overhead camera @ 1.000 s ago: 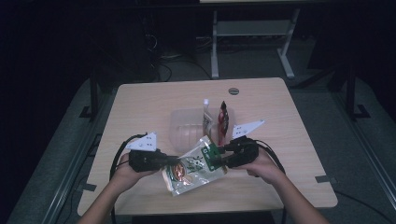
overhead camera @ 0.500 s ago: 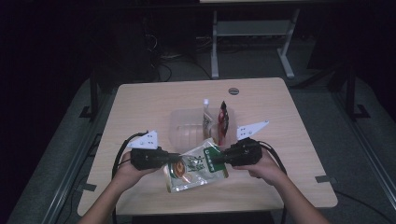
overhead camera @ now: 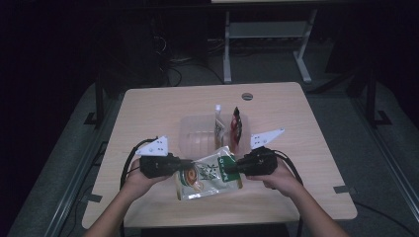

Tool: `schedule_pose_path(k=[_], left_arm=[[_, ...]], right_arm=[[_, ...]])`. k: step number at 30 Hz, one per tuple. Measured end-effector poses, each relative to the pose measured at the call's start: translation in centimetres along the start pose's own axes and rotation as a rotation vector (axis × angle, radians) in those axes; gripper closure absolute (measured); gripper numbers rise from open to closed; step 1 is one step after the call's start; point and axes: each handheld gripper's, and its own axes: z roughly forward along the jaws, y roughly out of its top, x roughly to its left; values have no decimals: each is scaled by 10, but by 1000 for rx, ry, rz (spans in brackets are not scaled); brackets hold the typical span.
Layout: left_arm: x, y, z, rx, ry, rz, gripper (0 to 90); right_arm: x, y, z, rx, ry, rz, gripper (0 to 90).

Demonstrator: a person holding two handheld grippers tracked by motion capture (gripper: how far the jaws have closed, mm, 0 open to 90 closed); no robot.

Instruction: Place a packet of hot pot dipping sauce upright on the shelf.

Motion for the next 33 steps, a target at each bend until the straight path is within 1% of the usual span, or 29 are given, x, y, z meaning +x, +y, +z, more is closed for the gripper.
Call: schedule_pose_path(k=[2, 3, 9, 10, 12, 14, 16, 20, 21, 23, 25, 27, 30, 32, 33], left_arm=[[0, 0, 0, -1, -2, 0, 900], [0, 0, 0, 1, 0, 2, 900], [1, -3, 3, 3, 18, 10, 890], [2, -3, 3, 6, 20, 10, 888], [2, -4, 4, 4, 24, 3, 879], [4, -4, 4, 7, 17, 0, 868], [5, -5, 5, 3, 12, -17, 847], [6, -6, 7, 14, 18, -34, 761], [5, -6, 9, 20, 23, -35, 720], [4, -6, 12, 40, 43, -40, 613], [3, -7, 13, 49, 44, -39, 567], [2, -8, 12, 53, 54, -37, 515], [1, -9, 9, 47, 63, -46, 458], [-1, -10, 6, 47, 64, -52, 437], [-1, -11, 4, 49, 63, -52, 433]], right_arm=[[0, 0, 0, 1, 5, -3, 886], [0, 0, 0, 0, 0, -11, 889], [0, 0, -1, -8, 8, -34, 899], [0, 0, -1, -13, 10, -30, 900], [1, 0, -1, -17, 13, -35, 900], [1, 0, -1, -22, 19, -33, 900], [1, 0, -1, -31, 29, -34, 900], [3, 1, -1, -38, 42, -48, 900], [4, 1, 0, -33, 40, -52, 900], [4, 1, 1, -33, 39, -59, 900], [4, 1, 0, -54, 50, -52, 900], [5, 2, -2, -66, 57, -51, 900], [6, 2, -2, -89, 72, -56, 900], [7, 3, -4, -107, 81, -49, 900], [7, 4, -5, -111, 78, -56, 900]])
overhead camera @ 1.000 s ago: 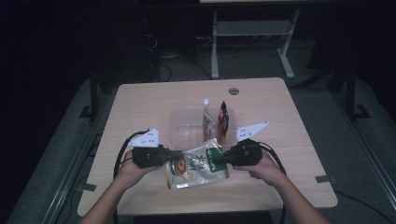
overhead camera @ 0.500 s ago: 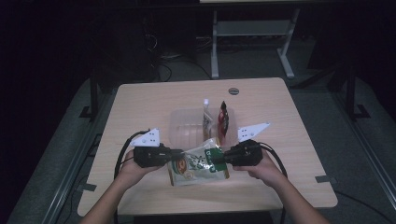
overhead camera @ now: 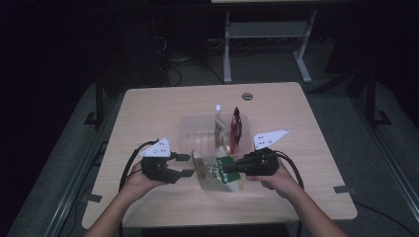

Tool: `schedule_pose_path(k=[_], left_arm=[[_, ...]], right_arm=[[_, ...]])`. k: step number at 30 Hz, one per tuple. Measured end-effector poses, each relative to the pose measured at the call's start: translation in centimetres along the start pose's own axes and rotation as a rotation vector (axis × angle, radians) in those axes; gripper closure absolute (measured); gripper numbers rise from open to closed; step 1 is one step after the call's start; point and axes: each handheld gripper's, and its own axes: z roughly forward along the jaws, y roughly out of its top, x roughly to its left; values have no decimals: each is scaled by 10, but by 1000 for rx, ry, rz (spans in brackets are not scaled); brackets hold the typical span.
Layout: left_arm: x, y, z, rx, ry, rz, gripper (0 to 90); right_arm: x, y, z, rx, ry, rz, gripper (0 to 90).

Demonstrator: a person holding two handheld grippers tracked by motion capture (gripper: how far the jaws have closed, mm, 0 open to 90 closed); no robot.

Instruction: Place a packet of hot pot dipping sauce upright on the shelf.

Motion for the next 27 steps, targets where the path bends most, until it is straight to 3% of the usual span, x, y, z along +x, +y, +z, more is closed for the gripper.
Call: schedule_pose_path(k=[6, 13, 19, 27], left_arm=[[-1, -2, -2, 10, -9, -4, 426], [-4, -8, -2, 52, -16, -22, 367], [-10, -24, -7, 91, -10, -31, 327], [-12, -43, -21, 116, 10, -75, 327]], right_arm=[[4, 4, -5, -38, 3, 0, 900], [11, 18, -5, -61, -7, -47, 900], [12, 31, 3, -75, -13, -78, 900], [10, 52, 13, -103, -23, -116, 900]])
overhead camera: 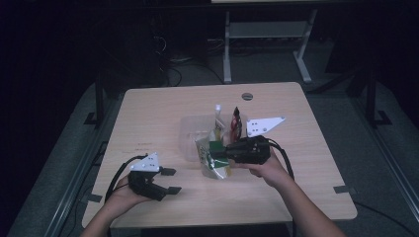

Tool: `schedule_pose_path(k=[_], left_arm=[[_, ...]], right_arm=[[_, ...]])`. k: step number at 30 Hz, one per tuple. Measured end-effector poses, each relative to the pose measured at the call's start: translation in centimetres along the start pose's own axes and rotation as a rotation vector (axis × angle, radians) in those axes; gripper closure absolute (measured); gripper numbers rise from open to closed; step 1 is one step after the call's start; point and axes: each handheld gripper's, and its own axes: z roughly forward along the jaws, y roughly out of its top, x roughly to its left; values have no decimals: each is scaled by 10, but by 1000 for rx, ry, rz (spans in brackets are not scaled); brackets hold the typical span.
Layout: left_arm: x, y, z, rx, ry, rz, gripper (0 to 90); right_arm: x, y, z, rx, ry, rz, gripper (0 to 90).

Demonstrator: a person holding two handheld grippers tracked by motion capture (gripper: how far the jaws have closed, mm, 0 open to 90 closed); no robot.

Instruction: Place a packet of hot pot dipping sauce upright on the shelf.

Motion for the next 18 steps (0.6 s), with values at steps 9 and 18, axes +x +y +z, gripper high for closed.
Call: schedule_pose_path(k=[9, 18], left_arm=[[4, 0, 2, -7, 10, 1, 321], [5, -3, 7, 12, -5, -4, 321]], right_arm=[[-11, 21, 9, -35, -41, -21, 900], [-31, 28, 15, -43, -103, -3, 900]])
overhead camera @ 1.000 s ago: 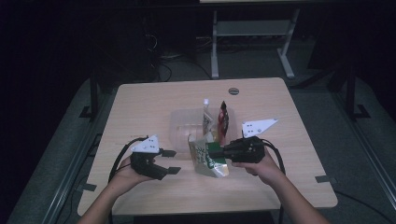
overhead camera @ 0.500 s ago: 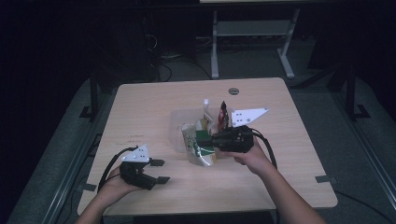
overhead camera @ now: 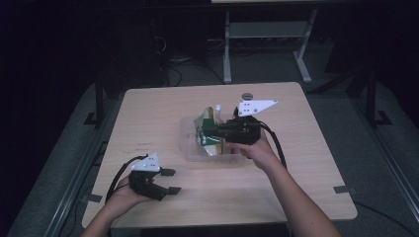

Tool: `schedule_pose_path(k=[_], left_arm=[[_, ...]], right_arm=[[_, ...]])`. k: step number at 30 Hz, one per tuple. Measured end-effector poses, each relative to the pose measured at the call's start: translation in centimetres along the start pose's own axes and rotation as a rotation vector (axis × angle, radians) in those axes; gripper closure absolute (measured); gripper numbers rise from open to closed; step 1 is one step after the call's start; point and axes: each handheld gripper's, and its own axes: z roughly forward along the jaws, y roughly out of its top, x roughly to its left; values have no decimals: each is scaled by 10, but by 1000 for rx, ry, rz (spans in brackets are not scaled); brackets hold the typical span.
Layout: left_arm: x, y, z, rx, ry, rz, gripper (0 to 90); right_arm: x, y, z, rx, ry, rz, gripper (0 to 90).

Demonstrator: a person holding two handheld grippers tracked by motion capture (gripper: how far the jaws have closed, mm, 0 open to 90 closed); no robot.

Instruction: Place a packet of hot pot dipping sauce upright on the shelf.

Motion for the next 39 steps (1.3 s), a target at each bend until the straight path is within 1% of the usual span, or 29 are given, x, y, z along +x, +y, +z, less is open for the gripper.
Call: schedule_pose_path(k=[4, 6, 12, 14, 23, 24, 27, 30, 31, 36, 39], left_arm=[[0, 0, 2, 12, -5, 7, 320], [0, 0, 2, 15, -8, 4, 317], [0, 0, 4, 22, -10, 7, 315], [0, -1, 4, 20, -13, 1, 314], [-1, -2, 6, 30, -20, -1, 311], [0, -2, 6, 34, -21, 3, 311], [-1, -2, 8, 39, -22, 3, 310], [-1, -1, 8, 49, -23, 18, 310], [-1, -1, 8, 53, -22, 24, 310], [0, -1, 8, 52, -24, 20, 310], [-1, -1, 9, 53, -27, 20, 310]], right_arm=[[-8, -3, 4, 7, -25, 12, 900], [-12, -5, 6, 9, -33, 21, 900], [-19, -10, 10, 20, -49, 38, 900], [-21, -11, 12, 19, -54, 45, 900], [-24, -18, 23, 54, -84, 49, 900], [-25, -19, 24, 58, -90, 44, 900], [-27, -24, 27, 70, -99, 56, 899], [-29, -28, 28, 79, -108, 71, 898], [-29, -29, 29, 85, -111, 85, 898], [-31, -34, 31, 82, -117, 81, 890], [-32, -34, 30, 73, -114, 91, 877]])
